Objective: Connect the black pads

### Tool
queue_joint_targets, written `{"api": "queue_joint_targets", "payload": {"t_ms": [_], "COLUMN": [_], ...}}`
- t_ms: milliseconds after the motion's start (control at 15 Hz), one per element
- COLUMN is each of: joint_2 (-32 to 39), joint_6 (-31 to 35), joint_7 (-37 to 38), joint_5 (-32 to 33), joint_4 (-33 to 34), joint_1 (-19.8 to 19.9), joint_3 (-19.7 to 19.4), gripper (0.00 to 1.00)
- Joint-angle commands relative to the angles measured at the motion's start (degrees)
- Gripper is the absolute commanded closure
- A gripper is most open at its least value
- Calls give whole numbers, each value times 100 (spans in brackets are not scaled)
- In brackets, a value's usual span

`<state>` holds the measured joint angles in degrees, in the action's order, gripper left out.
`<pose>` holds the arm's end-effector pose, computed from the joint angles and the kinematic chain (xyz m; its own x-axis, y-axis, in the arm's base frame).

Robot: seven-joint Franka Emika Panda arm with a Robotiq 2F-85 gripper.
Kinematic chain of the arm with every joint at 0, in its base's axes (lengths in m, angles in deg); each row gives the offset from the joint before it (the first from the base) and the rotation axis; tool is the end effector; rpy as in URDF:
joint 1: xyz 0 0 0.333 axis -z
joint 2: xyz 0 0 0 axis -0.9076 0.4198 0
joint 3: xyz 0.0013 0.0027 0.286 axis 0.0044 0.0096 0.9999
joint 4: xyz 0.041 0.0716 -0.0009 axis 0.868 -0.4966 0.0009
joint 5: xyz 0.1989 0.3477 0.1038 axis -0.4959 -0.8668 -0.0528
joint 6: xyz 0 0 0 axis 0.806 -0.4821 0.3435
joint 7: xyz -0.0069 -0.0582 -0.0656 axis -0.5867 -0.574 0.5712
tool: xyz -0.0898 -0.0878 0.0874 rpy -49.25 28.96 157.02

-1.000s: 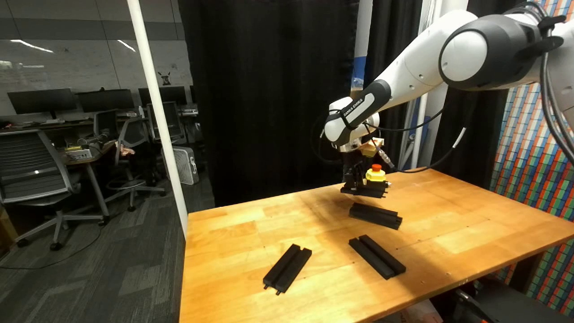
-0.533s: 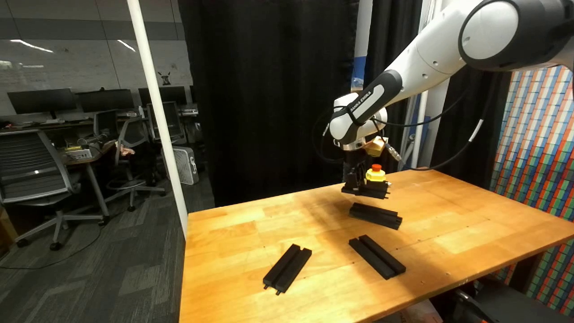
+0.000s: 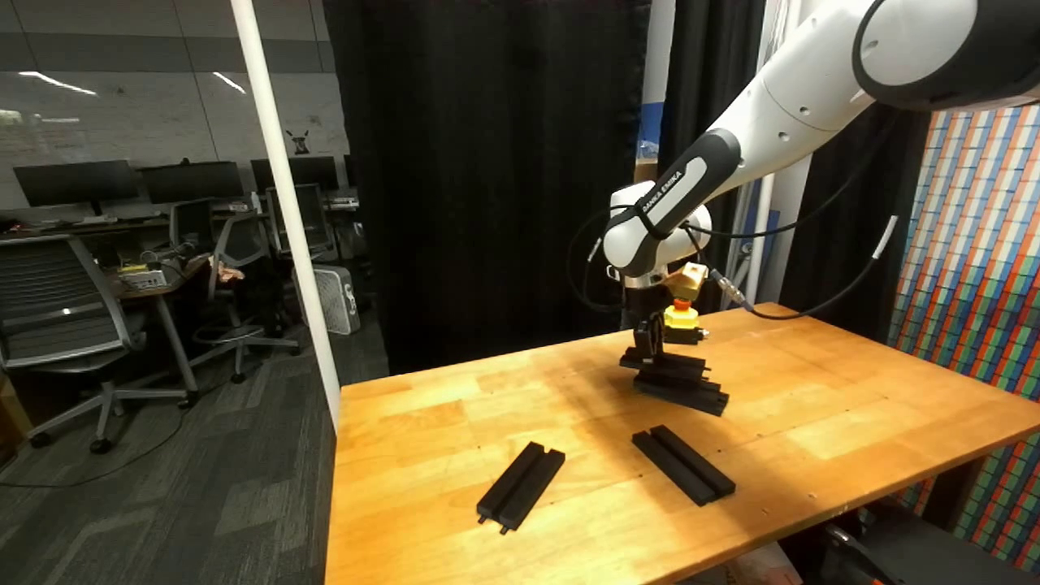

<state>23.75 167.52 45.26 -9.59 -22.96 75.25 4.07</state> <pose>0.5996 -0.1292 0.1777 0.8602 0.4764 -0.1819 0.4913 -0.8698 0.0454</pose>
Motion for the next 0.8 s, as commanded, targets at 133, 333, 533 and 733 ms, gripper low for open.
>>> {"api": "queue_joint_targets", "payload": {"t_ms": [133,333,533,733], "joint_2": [-334,-374,-407,-464], "joint_6": [319,386,453,478], "joint_7": [-217,-240,-198,-180], "joint_5": [-270,-355,-440,-508], "joint_4": [-522,-644,-739,-827], "joint_1": [55,62,60,67], "joint_3": [71,75,60,48], "gripper": [54,54,54,54]}}
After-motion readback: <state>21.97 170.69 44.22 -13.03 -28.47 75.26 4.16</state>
